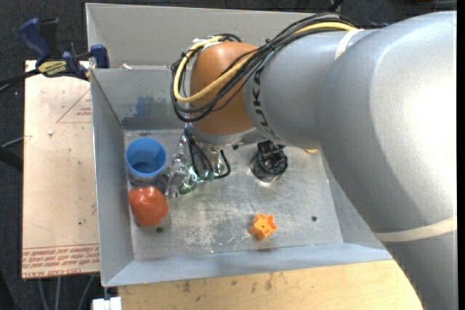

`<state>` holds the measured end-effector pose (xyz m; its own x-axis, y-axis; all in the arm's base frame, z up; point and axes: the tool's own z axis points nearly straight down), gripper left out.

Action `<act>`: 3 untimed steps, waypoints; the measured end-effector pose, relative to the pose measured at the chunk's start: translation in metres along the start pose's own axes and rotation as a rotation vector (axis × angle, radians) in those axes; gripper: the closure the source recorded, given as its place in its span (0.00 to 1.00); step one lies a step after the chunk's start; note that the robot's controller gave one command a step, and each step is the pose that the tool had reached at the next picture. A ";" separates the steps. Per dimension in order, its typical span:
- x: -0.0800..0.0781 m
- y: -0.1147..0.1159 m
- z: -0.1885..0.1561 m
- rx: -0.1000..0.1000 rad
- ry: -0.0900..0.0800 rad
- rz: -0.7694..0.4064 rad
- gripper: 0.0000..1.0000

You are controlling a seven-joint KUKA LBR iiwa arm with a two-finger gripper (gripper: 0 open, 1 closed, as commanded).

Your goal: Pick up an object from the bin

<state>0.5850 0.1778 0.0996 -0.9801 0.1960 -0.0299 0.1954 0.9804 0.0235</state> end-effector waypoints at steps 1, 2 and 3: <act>-0.002 0.002 -0.033 0.022 0.031 -0.021 1.00; 0.007 0.015 -0.081 0.023 0.030 0.000 1.00; 0.001 0.012 -0.141 0.023 0.031 -0.010 1.00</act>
Offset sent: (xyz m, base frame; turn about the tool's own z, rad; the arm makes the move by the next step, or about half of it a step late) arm -0.0101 0.0188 0.0912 0.0077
